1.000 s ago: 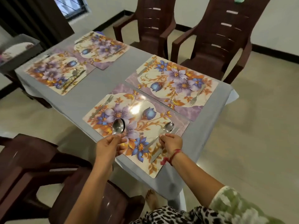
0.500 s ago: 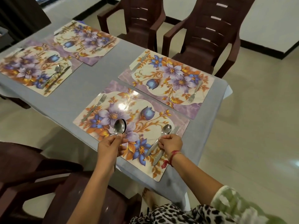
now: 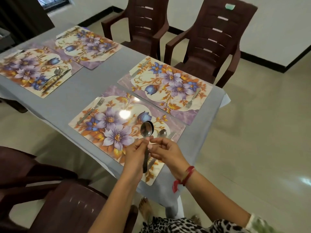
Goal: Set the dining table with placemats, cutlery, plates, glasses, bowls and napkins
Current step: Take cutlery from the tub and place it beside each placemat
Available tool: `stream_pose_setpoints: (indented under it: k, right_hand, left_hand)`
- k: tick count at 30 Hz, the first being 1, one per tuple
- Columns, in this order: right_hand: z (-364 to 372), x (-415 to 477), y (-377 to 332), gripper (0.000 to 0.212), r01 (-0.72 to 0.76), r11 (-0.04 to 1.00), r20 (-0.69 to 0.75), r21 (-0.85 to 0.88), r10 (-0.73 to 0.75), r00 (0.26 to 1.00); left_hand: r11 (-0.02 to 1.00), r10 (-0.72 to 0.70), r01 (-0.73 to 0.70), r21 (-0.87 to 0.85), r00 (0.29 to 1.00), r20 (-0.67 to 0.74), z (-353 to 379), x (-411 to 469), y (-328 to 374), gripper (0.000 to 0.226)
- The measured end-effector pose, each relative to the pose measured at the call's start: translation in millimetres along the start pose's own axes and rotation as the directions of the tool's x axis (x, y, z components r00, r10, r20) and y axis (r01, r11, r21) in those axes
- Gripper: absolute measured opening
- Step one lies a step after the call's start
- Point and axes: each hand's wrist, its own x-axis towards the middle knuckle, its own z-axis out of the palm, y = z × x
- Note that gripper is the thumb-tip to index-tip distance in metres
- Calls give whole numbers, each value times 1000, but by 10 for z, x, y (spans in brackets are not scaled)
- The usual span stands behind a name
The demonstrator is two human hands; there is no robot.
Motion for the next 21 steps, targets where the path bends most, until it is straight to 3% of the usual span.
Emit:
stream_pose_setpoints:
  k: [10, 17, 21]
  right_hand:
    - [-1160, -400, -165, 16, 124, 991, -12, -56, -125, 992]
    - [-2462, -645, -472, 18, 195, 976, -86, -97, -204, 975]
    - [-2925, -574, -695, 18, 257, 959, -133, -121, -273, 953]
  left_hand:
    - [981, 171, -160, 108, 981, -96, 1179, -411, -414, 27]
    - [984, 177, -178, -6, 979, -99, 2543, -689, -666, 22]
    - [970, 242, -241, 32, 940, -241, 3003, -626, -642, 20]
